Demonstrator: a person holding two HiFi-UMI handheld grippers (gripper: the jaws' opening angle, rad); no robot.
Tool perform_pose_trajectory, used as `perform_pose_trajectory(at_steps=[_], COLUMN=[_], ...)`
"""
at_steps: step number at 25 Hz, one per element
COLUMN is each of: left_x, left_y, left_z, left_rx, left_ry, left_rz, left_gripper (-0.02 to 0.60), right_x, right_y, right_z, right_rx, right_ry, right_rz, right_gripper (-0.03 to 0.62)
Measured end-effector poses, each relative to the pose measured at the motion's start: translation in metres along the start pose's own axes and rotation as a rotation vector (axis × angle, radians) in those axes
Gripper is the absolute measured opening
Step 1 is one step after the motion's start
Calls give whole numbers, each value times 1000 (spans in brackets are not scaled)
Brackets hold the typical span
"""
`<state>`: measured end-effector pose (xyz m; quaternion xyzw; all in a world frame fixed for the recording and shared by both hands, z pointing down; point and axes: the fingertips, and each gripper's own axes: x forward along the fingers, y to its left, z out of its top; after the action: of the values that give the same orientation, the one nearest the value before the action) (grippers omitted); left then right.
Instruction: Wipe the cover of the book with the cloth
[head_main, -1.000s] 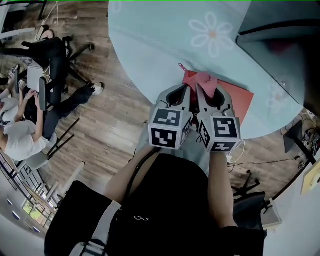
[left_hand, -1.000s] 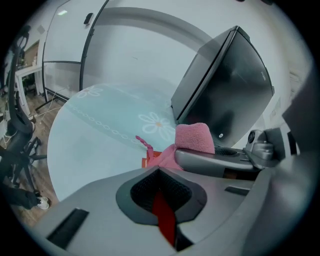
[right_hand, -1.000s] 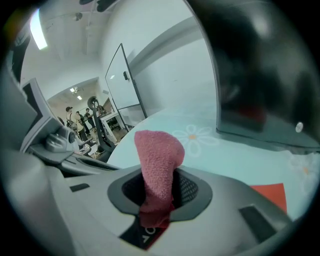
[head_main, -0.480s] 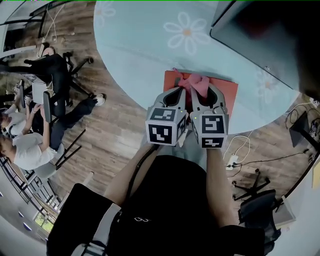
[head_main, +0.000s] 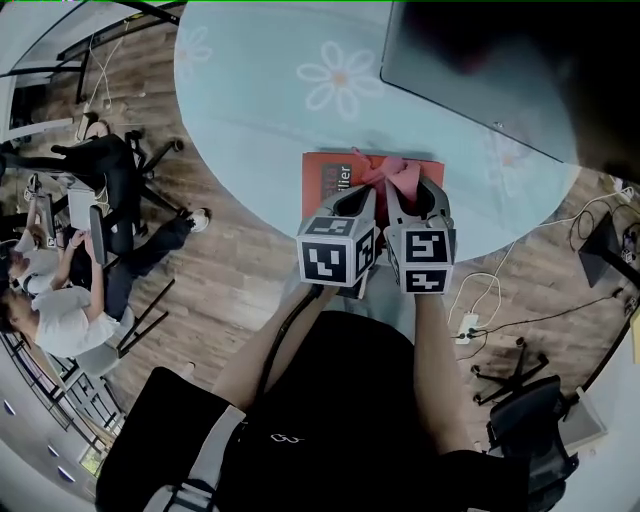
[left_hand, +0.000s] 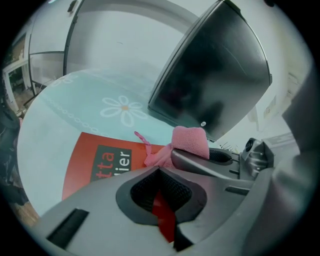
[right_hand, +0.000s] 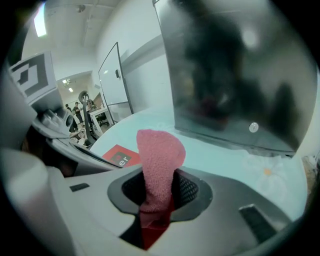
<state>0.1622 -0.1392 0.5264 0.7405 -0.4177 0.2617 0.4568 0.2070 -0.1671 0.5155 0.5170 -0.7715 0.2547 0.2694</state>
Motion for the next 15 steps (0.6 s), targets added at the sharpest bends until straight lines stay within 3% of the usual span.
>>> perform_pose_trajectory(at_steps=[15], left_x=[30], left_y=[-64], left_z=[-15], left_rx=[-2], left_ry=[8], left_rz=[-55], left_gripper=[9], right_x=[-33], right_y=[-73], right_z=[-19], right_rx=[47], right_ry=[27], right_rz=[-66], right_gripper=[101])
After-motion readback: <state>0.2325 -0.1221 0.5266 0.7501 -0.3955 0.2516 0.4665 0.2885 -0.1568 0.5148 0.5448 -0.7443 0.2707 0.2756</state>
